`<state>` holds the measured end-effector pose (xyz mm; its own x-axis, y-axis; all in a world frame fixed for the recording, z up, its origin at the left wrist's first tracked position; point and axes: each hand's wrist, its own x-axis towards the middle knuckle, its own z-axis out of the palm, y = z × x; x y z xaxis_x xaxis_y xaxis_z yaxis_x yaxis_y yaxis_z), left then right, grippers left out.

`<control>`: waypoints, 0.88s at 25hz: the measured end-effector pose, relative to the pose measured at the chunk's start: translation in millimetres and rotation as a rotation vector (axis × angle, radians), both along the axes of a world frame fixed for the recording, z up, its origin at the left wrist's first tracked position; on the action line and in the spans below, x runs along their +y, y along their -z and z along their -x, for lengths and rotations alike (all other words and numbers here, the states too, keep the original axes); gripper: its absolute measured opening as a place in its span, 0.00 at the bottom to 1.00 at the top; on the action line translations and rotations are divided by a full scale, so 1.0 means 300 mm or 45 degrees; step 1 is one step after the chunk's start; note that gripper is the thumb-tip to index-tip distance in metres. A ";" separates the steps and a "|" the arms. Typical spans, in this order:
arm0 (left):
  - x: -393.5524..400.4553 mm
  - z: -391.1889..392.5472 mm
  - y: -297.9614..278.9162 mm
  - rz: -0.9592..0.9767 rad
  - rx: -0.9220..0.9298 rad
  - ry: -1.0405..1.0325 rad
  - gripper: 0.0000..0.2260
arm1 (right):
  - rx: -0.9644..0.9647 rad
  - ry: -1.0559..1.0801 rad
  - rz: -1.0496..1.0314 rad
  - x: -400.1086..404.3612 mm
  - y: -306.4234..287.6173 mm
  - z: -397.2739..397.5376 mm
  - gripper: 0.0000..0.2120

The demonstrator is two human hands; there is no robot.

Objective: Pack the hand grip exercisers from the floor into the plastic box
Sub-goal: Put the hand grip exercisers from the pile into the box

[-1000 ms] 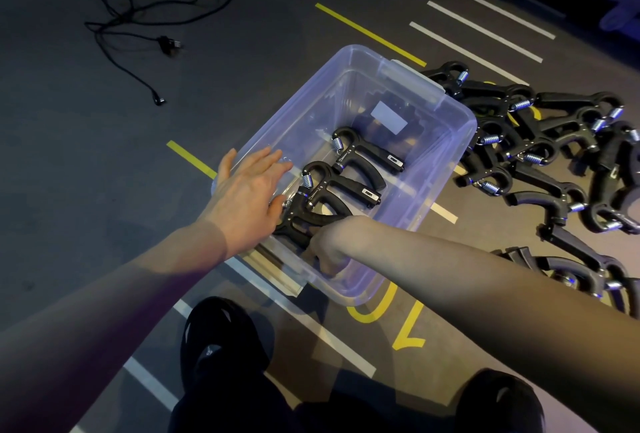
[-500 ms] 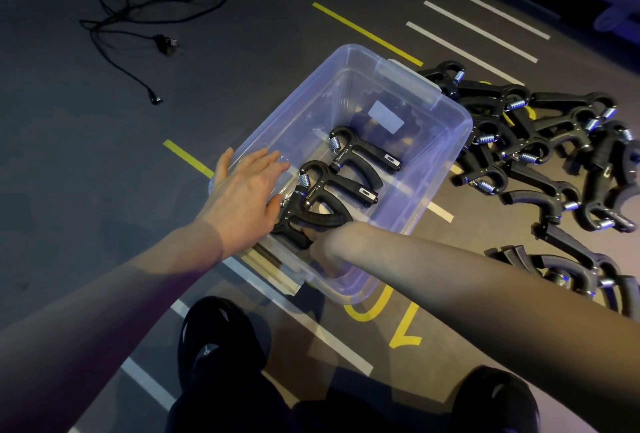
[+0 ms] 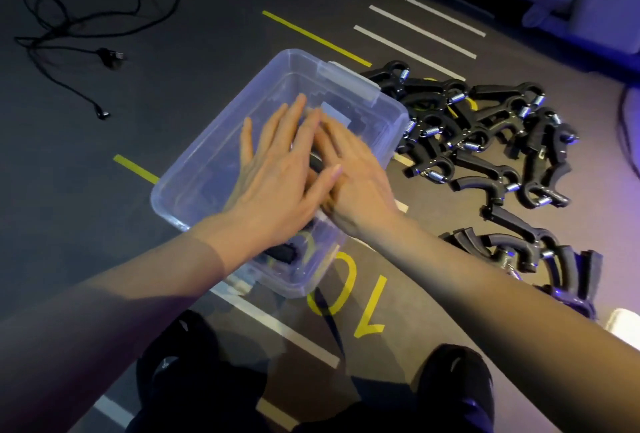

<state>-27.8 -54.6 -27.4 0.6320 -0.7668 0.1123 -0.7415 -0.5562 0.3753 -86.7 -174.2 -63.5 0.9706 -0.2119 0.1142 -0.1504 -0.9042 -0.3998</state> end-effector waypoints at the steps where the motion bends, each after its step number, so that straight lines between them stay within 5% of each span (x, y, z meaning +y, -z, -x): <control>1: -0.030 0.031 -0.004 -0.019 0.018 0.057 0.35 | -0.051 0.088 0.032 -0.045 0.011 0.060 0.33; 7: -0.165 0.177 0.048 -0.334 0.097 0.305 0.35 | 0.325 0.668 0.184 -0.293 0.149 0.462 0.37; 14: -0.216 0.231 0.113 -0.514 0.116 0.357 0.36 | 0.877 0.937 -0.074 -0.391 0.297 0.782 0.30; 22: -0.231 0.221 0.107 -0.492 0.146 0.335 0.36 | 0.671 1.097 -0.260 -0.427 0.296 0.780 0.22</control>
<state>-94.2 -123.8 -59.4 0.4027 -0.8741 -0.2716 -0.8416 -0.4703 0.2657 -320.8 -302.4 -152.4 0.3962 -0.8272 -0.3983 -0.9163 -0.3286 -0.2290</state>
